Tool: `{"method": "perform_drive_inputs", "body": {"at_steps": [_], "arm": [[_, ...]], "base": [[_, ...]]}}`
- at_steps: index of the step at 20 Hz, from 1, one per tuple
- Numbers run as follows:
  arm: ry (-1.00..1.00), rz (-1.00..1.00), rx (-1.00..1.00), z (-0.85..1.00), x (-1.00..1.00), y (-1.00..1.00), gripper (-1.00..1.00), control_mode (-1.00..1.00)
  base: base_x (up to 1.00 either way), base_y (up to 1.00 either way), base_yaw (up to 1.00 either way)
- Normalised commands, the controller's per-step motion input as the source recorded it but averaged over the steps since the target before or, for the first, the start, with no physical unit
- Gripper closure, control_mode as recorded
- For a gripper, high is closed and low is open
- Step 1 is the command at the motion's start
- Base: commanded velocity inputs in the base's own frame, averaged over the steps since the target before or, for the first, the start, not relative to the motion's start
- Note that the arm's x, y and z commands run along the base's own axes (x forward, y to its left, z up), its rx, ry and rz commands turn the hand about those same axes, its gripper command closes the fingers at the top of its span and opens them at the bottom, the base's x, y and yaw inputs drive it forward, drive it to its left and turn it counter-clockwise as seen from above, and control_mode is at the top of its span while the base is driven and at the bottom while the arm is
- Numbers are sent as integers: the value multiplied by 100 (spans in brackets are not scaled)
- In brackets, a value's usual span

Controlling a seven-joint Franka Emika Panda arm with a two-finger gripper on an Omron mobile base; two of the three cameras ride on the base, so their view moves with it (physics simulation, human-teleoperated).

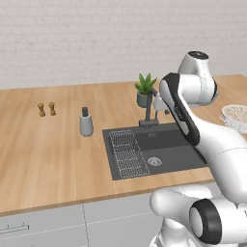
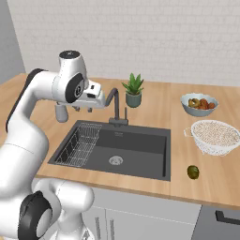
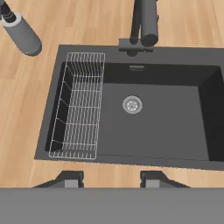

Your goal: Put the colander in the sink, put the kiwi in the colander, and turn on the sink faucet and pour water over the colander.

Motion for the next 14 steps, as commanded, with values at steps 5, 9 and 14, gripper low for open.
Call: {"method": "perform_drive_inputs", "body": {"at_steps": [5, 9, 14], "arm": [[-5, 0, 0, 0, 0, -27, -100, -100], [0, 0, 0, 0, 1, -70, -100, -100], [0, 0, 0, 0, 3, -93, -100, -100]], "base": [[0, 0, 0], [0, 0, 0], [0, 0, 0]]}}
